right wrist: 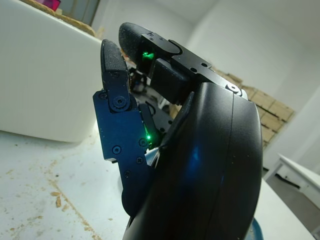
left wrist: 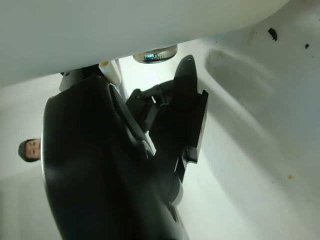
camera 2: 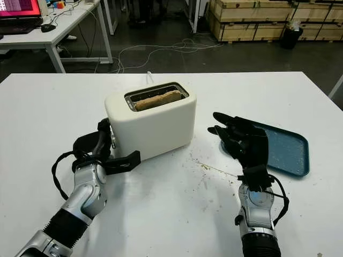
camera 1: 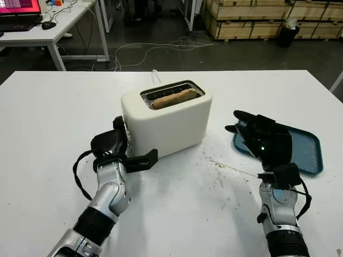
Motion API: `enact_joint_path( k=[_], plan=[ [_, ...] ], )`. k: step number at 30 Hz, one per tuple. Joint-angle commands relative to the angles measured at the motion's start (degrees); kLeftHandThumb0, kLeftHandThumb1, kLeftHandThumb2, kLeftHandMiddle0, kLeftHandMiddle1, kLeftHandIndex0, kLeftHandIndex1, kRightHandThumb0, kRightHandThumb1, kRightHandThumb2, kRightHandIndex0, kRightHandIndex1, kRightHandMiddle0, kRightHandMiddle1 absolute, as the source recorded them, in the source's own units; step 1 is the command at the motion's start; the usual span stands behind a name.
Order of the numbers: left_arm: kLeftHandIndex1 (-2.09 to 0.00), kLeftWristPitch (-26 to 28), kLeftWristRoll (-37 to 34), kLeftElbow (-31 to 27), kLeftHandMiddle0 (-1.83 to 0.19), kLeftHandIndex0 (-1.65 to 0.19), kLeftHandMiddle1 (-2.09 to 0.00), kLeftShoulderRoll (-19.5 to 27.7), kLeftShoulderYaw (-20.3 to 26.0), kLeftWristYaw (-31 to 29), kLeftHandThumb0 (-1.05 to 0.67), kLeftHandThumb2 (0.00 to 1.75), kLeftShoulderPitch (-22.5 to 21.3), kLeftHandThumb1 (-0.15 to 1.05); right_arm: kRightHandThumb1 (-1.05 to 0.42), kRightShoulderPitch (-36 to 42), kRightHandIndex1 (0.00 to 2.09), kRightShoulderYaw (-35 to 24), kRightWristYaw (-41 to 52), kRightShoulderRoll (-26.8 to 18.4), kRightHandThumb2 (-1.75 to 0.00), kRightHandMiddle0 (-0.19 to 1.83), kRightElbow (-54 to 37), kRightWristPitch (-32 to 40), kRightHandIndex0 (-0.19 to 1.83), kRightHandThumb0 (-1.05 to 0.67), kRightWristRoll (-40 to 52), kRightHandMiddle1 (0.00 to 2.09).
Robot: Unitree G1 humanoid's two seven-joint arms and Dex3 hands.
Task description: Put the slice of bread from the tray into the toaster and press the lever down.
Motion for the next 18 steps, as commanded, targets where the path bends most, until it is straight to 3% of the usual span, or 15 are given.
enact_joint_path(
  k=[1,4,7,12,16,18],
  plan=[
    [-0.03,-2.2,-5.6,5.9,-0.74,-0.93,-0.66,-5.3,-6.7,-9.2,-0.11,0.36,5.3,0.92,-0.92,-0.5,0.31,-0.1,-0.1,-0.3,-0.14,1.11,-0.8,0.9,1.15,-0.44,0.2,0.0],
    [-0.03,-2.5,-5.3,5.1,-0.78,-0.95,-0.65,-4.9,-6.9,-8.4,-0.1,0.34,5.8,0.92,-0.92,-0.6,0.31,0.0,0.3,-0.3,-0.15,1.1,-0.8,0.9,1.14,-0.44,0.5,0.0],
    [-0.03,-1.9,-5.3,5.0,-0.67,-0.98,-1.0,-4.7,-7.0,-8.9,-0.1,0.35,5.6,0.92,-0.92,-0.6,0.32,0.1,0.5,-0.3,-0.15,1.1,-0.6,0.5,1.14,-0.44,0.5,0.0],
    [-0.05,-1.2,-4.4,3.3,-0.71,-1.02,-0.98,-3.9,-8.2,-9.6,-0.1,0.34,5.6,0.92,-0.92,-0.5,0.33,0.1,0.2,-0.2,-0.15,1.1,-0.9,1.3,1.14,-0.44,0.1,0.0],
    [-0.1,-1.7,-3.4,1.1,-0.74,-1.12,-1.2,-2.9,-9.2,-8.8,-0.09,0.29,6.0,0.92,-0.92,-0.6,0.34,0.1,0.6,-0.3,-0.15,1.1,-0.3,0.9,1.13,-0.45,0.4,0.0],
    [-0.04,-1.4,-3.6,-0.3,-0.71,-1.03,-0.98,-2.6,-9.0,-8.8,-0.08,0.3,6.2,0.92,-0.92,-0.5,0.34,0.1,0.6,-0.2,-0.15,1.11,-0.8,1.5,1.13,-0.45,0.4,0.0]
  ],
)
